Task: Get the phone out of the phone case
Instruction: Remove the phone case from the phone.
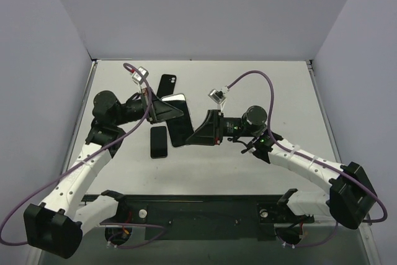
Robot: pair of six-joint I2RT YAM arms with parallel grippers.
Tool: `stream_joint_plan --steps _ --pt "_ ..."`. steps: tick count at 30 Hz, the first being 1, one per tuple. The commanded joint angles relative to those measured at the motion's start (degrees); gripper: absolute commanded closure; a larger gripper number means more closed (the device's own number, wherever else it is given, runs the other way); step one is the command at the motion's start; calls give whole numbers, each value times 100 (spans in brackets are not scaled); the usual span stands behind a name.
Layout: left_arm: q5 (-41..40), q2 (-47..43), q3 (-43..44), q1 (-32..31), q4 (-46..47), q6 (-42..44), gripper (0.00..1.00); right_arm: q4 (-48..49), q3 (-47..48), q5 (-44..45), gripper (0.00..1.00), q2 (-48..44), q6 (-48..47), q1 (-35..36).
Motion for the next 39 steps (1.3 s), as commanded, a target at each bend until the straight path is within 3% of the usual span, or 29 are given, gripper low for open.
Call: stream_joint_plan --steps 1,4,10,15,21,28,39 --pt "-9 -334 28 40 78 -477 100 359 291 -39 85 -153 -301 52" --pt "0 -413 106 48 194 -785 100 333 300 -118 95 -179 -398 105" --pt "184 -282 256 75 359 -1302 100 -201 413 -478 96 -450 -853 175" --pt "342 -1 212 119 773 -1629 100 -2913 906 -513 100 -768 -2672 359" --pt "553 386 238 119 1168 -1919 100 -4428 1617 -426 100 -794 -4316 667" --pt "589 781 45 110 1846 -2543 100 -5932 3015 426 100 -452 -5583 1203" --pt "378 966 -271 84 1679 -2824 100 -5943 3832 1709 100 -249 -6217 1713"
